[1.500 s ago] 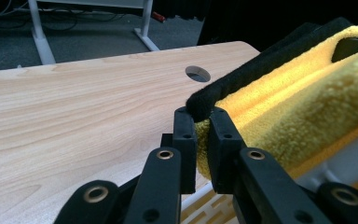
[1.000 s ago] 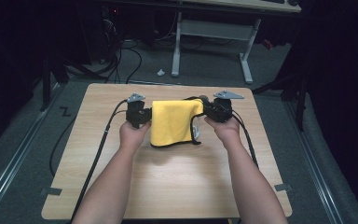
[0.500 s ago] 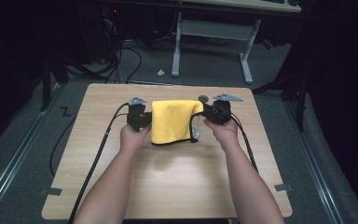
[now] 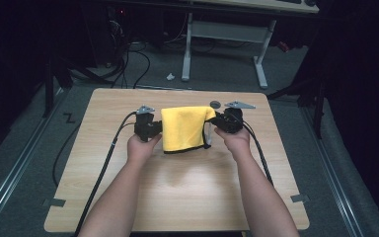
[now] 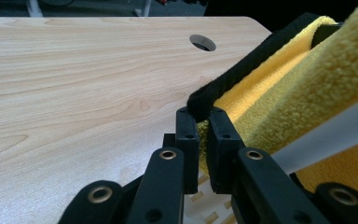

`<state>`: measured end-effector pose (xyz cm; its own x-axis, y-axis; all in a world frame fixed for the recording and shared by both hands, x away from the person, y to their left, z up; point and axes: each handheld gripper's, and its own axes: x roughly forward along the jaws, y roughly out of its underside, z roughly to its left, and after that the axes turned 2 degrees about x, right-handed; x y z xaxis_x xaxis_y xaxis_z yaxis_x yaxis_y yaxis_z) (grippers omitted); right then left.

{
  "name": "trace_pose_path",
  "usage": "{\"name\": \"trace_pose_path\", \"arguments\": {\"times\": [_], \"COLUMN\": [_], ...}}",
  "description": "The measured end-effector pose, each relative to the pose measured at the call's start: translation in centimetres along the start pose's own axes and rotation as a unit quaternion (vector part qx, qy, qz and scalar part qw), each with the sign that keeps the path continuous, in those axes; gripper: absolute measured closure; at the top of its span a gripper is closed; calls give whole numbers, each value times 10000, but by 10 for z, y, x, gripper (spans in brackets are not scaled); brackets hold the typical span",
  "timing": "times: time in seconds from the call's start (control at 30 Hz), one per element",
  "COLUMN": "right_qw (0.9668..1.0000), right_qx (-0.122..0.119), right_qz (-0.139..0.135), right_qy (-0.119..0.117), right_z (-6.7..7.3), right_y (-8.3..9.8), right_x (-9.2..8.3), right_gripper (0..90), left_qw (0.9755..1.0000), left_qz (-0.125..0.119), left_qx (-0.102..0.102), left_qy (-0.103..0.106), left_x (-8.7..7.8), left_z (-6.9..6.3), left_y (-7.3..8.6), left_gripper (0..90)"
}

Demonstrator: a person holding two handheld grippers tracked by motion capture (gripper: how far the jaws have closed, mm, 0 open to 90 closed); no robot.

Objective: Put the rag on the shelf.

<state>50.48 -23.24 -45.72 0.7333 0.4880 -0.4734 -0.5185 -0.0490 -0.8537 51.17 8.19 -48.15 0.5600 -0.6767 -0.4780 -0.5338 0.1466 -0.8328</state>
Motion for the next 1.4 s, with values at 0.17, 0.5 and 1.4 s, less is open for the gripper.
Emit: {"name": "trace_pose_path", "arguments": {"times": [0.17, 0.5, 1.4], "right_qw": [10000, 9997, 9939], "right_qx": [28, -30, -488], "right_qz": [70, 17, -384], "right_qy": [44, 226, 908], "right_z": [-1, -3, 2], "right_y": [0, -9, -8], "right_x": [-2, -18, -75], "right_gripper": [692, 544, 490], "left_qw": [10000, 9999, 9971], "left_qz": [31, 75, -136], "left_qx": [28, -5, 75], "left_qy": [-44, -145, -747], "left_x": [0, -1, -75], "left_z": [-1, -3, 9], "left_y": [0, -2, 19], "left_gripper": [843, 840, 473]}}
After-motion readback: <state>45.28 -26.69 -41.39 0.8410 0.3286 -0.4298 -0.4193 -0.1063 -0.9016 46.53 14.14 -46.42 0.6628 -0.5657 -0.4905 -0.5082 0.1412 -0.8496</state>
